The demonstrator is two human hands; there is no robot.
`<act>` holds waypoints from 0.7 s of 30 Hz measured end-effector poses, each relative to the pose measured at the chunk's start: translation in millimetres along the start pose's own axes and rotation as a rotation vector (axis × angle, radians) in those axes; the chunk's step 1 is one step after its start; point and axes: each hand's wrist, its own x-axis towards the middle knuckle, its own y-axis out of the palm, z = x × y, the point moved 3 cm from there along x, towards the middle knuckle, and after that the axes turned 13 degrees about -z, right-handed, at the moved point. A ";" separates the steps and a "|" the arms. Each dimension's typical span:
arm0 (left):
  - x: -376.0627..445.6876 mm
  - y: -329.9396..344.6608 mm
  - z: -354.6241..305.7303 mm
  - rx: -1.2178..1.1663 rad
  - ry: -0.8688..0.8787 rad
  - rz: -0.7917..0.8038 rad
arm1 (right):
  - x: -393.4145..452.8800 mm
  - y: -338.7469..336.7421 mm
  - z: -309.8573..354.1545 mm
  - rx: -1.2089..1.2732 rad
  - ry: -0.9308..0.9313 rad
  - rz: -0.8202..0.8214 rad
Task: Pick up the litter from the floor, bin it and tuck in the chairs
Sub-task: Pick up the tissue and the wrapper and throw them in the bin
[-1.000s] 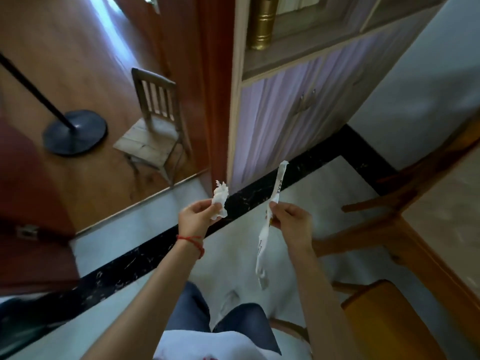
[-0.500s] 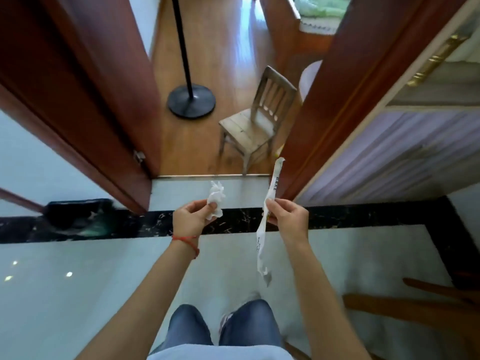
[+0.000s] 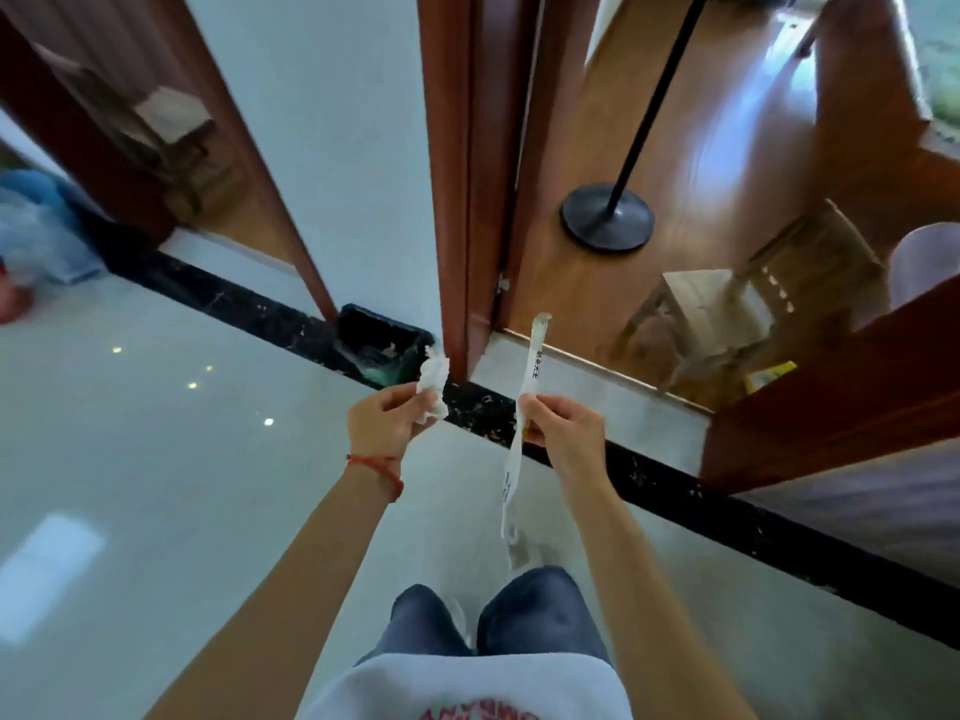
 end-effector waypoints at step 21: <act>207.2 -102.0 -78.6 -0.092 -0.066 -0.382 | 69.5 278.6 62.4 -0.213 -0.093 0.359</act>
